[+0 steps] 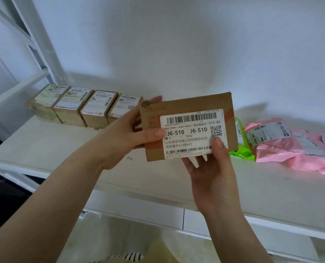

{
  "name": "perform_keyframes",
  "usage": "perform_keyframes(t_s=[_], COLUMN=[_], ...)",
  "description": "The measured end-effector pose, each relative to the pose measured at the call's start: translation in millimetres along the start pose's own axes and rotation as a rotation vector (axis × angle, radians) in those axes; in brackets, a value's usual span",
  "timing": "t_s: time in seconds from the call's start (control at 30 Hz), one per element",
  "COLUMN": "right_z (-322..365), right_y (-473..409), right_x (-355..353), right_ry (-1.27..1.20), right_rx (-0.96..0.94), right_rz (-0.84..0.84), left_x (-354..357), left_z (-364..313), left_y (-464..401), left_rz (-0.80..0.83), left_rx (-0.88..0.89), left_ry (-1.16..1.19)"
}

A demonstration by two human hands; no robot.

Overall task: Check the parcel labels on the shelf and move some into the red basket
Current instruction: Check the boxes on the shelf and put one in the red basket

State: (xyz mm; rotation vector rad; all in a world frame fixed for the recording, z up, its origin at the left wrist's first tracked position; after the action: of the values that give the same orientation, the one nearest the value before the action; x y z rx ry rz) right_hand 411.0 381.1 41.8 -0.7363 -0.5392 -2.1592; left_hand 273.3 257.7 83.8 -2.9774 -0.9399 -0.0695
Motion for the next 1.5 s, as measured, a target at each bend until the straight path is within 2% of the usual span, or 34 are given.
perform_keyframes(t_s=[0.1,0.23,0.33,0.43,0.57,0.9,1.23,1.5], right_z=[8.1,14.6,9.0,2.9,4.4,13.7,64.6,97.9], right_y=[14.2,48.3,85.0,116.0,169.8,298.7,454.9,554.1], right_x=[-11.4,-27.7,-42.8,-63.4,-96.6,-195.3,-365.5,-478.7], right_ry=[0.071,0.186,0.269,0.32,0.33,0.245,0.09,0.014], right_rx=[-0.069,-0.173,-0.203,-0.165,-0.219,-0.255,-0.228,-0.124], right_rz=[-0.047,-0.124,-0.224,-0.323,-0.5,-0.76,-1.065,-1.19], left_x=[7.0,20.0,46.2,72.5,120.9,306.9,539.1,682.5], left_z=[-1.8,-1.7,9.5,29.2,58.4,97.4,171.1,222.6], left_y=[9.0,22.6,38.5,56.1,77.1,126.7,207.9,268.0], left_rz=[0.079,0.317,0.466,0.534,0.616,0.82,1.061,1.18], left_rx=[-0.051,-0.18,-0.223,-0.216,-0.269,-0.286,-0.436,-0.476], left_ry=[-0.191,-0.413,-0.382,-0.299,-0.202,-0.226,-0.331,-0.428])
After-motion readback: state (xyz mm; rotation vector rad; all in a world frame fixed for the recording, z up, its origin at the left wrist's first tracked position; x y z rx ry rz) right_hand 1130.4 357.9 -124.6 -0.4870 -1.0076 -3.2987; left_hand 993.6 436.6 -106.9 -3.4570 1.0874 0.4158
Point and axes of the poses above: each hand's wrist, its own y-axis away from the middle knuckle, its own x-axis out of the palm, z = x × y, the point moved 4 cm from there along -y, towards the middle knuckle, and after that the axes turned 2 degrees about x, right-handed, at the moved point
